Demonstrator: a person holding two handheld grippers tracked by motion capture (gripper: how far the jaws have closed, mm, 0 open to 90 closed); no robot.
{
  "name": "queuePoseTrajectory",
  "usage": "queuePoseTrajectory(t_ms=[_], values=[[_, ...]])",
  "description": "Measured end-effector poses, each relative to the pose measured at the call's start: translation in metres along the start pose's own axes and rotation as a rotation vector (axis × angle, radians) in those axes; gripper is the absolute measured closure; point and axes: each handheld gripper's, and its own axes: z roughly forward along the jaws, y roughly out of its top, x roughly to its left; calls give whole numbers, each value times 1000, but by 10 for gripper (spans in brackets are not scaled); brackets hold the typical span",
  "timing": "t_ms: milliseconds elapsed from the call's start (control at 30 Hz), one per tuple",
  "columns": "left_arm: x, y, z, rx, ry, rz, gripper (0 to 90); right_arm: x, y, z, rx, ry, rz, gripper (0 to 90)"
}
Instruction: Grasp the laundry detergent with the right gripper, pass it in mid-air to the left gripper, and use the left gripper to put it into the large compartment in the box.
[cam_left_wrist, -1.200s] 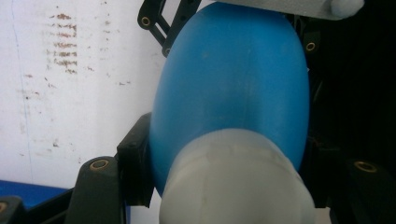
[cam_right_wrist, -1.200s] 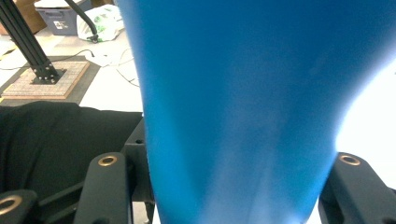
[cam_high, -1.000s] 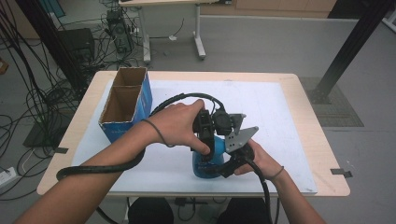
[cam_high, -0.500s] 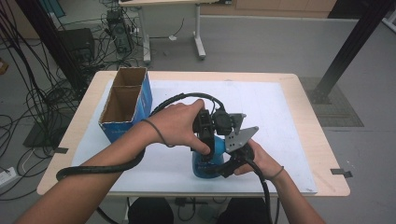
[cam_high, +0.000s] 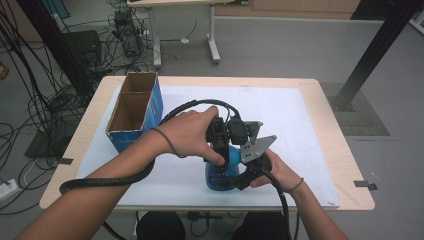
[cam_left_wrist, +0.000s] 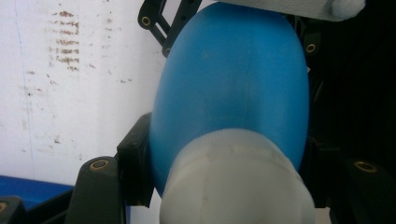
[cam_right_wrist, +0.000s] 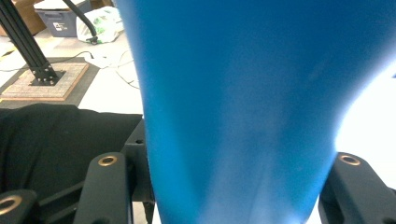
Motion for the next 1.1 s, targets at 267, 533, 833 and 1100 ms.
queuePoseTrajectory(t_ms=[267,533,833,1100], values=[[-1,0,-1,-7,6,1,368,0,0,-1,-2,-1,2,417],[-1,2,-1,-4,6,0,369,0,-1,-2,-5,-2,-3,417],[-2,3,0,4,5,-6,369,-1,-1,-2,-2,2,-4,417],[-1,0,-1,-1,5,-10,370,-2,0,-1,-4,3,-4,418]])
